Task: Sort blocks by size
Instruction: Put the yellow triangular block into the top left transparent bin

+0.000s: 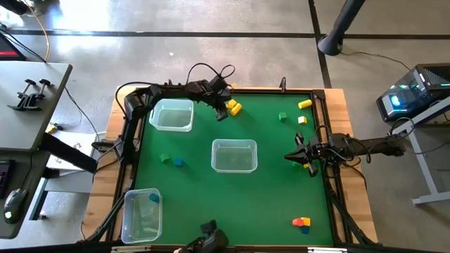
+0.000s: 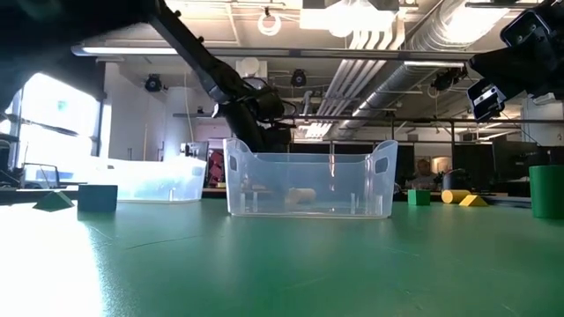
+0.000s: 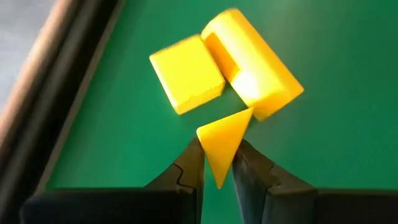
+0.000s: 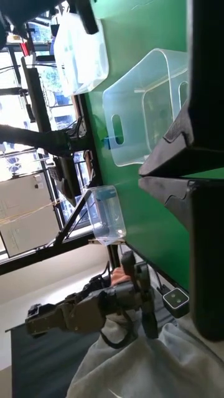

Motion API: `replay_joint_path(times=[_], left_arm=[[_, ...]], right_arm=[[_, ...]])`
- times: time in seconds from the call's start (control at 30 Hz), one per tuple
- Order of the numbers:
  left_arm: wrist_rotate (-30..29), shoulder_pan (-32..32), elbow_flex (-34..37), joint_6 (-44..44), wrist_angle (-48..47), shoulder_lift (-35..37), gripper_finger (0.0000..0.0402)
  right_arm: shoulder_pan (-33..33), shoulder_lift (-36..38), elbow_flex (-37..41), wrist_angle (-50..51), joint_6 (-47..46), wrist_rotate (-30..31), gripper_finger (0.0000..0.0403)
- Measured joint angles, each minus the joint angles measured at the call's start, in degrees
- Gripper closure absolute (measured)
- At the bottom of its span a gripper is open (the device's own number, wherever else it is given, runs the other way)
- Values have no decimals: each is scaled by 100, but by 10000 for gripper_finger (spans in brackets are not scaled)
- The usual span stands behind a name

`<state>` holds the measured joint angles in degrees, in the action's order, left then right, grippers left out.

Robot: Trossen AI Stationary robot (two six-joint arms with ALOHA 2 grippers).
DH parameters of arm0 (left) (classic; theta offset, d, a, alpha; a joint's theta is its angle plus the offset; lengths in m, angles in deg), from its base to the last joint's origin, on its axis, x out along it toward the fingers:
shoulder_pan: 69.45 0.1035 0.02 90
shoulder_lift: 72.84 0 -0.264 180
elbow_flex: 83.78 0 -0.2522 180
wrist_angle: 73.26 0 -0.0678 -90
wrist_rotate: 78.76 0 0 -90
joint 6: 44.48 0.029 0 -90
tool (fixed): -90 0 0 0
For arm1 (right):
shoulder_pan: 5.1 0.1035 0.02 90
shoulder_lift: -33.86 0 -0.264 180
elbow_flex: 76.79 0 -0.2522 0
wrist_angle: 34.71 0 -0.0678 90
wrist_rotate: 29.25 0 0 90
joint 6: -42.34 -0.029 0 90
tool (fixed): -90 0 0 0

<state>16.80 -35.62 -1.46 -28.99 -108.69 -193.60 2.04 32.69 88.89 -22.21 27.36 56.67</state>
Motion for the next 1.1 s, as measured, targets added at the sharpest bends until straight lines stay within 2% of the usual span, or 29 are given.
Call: replay_joint_path(times=[0.3,0.37,0.53,0.73,0.83,0.93,1.1], left_arm=[[-237,-50,0,-129,-499,689,354],[-468,-98,17,-172,-620,856,355],[-1148,-216,504,-248,-539,1498,362],[-1293,-197,1339,-654,-180,2407,364],[-1598,-188,1693,-809,-84,2818,364],[-1947,-186,1967,-957,-145,3142,364],[-2190,-176,2259,-1263,-373,3562,364]], right_arm=[[1,0,0,-2,0,0,402],[0,0,0,-1,0,0,402],[-1,0,0,0,0,0,402],[0,2,0,-1,0,0,402],[1,0,0,0,0,0,402],[-1,1,0,0,0,0,402],[0,0,-1,0,0,0,402]])
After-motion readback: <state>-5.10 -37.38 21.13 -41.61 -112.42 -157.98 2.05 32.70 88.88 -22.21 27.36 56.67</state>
